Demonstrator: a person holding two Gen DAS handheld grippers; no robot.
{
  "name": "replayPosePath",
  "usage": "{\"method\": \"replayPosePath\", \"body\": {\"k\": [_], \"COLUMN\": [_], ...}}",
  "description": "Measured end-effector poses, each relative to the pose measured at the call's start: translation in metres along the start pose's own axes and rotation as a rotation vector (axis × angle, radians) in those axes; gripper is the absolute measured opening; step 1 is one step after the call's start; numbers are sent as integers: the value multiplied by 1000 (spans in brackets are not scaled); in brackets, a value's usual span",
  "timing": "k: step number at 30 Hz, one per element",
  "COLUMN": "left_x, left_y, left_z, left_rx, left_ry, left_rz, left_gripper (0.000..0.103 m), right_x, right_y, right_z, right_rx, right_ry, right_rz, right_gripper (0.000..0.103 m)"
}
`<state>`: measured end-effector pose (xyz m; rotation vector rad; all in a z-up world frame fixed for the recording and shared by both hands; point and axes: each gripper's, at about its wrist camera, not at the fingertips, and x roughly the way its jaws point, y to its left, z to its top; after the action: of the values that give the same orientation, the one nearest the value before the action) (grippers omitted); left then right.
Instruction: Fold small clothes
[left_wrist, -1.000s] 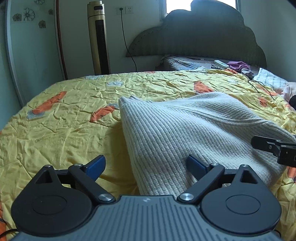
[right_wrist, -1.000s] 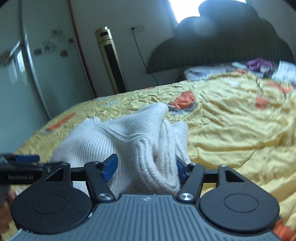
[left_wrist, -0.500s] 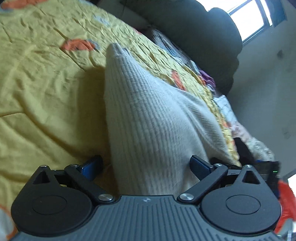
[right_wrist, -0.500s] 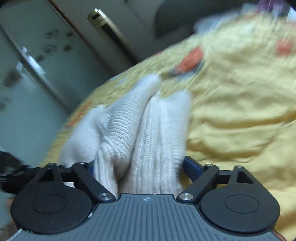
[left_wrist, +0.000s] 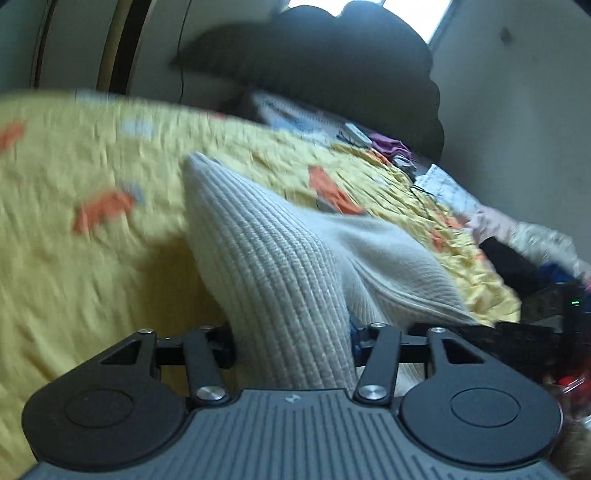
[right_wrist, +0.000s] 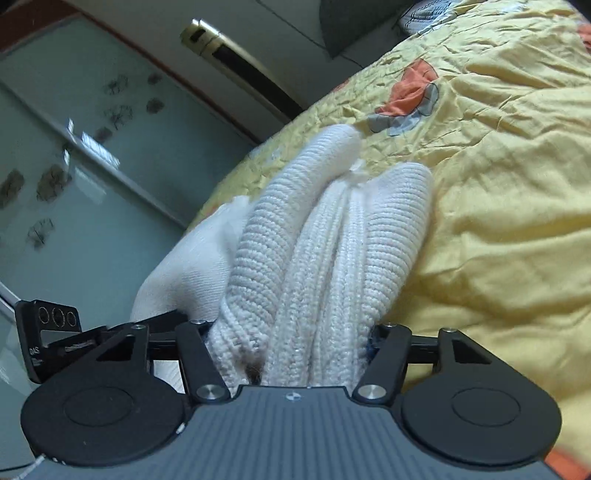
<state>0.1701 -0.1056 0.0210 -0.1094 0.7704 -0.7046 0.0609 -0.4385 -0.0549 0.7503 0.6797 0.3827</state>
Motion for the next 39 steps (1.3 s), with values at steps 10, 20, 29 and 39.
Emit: {"method": "replayPosePath", "body": {"k": [10, 20, 29, 39], "left_x": [-32, -59, -66, -74], "left_y": [21, 4, -14, -27], "left_z": [-24, -66, -78, -87], "left_rx": [-82, -34, 21, 43], "left_ry": [-3, -37, -70, -86], "left_rz": [54, 240, 342, 399], "left_gripper": [63, 63, 73, 74], "right_x": [10, -5, -13, -22], "right_y": [5, 44, 85, 83], "right_z": [-12, -51, -80, -92], "right_rx": [38, -167, -338, -197], "right_ry": [-51, -31, -104, -152], "right_rz": [-64, -220, -421, -455], "right_gripper": [69, 82, 89, 94]}}
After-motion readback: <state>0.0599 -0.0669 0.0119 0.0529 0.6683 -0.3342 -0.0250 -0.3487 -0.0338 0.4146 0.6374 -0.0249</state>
